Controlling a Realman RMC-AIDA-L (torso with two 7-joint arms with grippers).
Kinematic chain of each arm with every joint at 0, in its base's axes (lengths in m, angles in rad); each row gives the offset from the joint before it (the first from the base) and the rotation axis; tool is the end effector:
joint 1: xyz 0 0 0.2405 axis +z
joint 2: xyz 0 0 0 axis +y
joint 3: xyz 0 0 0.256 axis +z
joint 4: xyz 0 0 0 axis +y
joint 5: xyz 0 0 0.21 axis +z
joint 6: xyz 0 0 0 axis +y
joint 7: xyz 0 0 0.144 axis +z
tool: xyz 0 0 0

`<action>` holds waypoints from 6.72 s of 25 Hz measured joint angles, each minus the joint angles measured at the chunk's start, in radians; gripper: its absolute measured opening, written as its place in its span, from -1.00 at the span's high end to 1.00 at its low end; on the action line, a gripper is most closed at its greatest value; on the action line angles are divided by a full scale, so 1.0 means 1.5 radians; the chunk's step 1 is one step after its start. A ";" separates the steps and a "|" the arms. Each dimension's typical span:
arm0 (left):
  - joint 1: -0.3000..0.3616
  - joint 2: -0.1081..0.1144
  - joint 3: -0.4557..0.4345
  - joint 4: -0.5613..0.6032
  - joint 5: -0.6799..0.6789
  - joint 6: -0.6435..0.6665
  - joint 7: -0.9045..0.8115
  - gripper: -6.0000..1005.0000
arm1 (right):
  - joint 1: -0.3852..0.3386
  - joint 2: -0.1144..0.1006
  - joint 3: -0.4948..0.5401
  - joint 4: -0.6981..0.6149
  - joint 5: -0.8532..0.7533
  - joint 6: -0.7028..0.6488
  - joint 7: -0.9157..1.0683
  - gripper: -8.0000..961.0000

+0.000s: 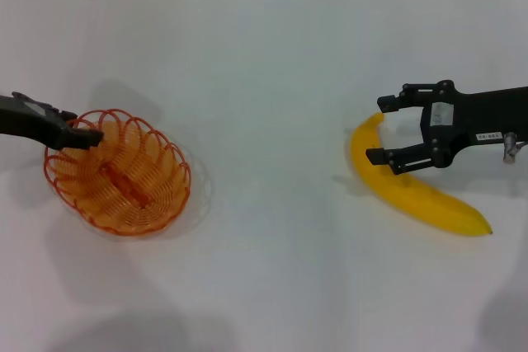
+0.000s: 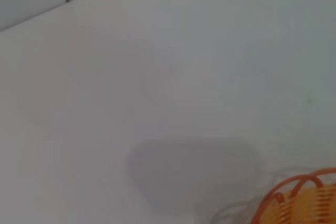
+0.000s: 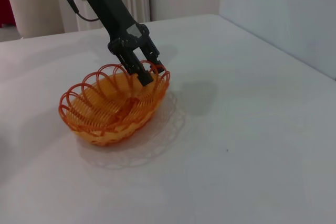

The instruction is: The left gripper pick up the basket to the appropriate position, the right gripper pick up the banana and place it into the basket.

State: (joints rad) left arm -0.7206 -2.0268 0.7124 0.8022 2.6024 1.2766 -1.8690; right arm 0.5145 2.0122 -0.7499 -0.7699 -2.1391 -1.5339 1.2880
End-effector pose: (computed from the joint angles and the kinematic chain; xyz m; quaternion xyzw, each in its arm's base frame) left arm -0.2796 0.4027 0.0389 -0.9205 -0.3073 0.0564 0.2348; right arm 0.2852 0.3370 0.0297 -0.9742 0.1240 0.1110 0.1526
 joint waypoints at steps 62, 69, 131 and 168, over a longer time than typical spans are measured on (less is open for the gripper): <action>-0.004 -0.004 0.001 0.032 -0.167 0.026 -0.026 0.84 | -0.002 0.000 0.000 0.000 -0.001 0.000 0.000 -0.83; -0.012 -0.004 0.001 -0.032 -0.193 -0.033 -0.018 0.84 | 0.001 0.003 0.000 0.000 -0.014 0.000 0.000 -0.83; 0.005 -0.005 -0.001 -0.224 -0.286 -0.186 0.026 0.67 | 0.002 0.007 0.000 0.008 -0.018 0.019 -0.001 -0.82; 0.119 -0.009 0.003 -0.175 -0.452 -0.088 0.329 -0.36 | -0.002 0.011 0.000 0.010 -0.019 0.026 0.017 -0.81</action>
State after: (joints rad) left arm -0.5415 -2.0402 0.7168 0.5405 1.9237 1.1451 -1.3749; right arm 0.5121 2.0283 -0.7501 -0.7547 -2.1682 -1.4948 1.3132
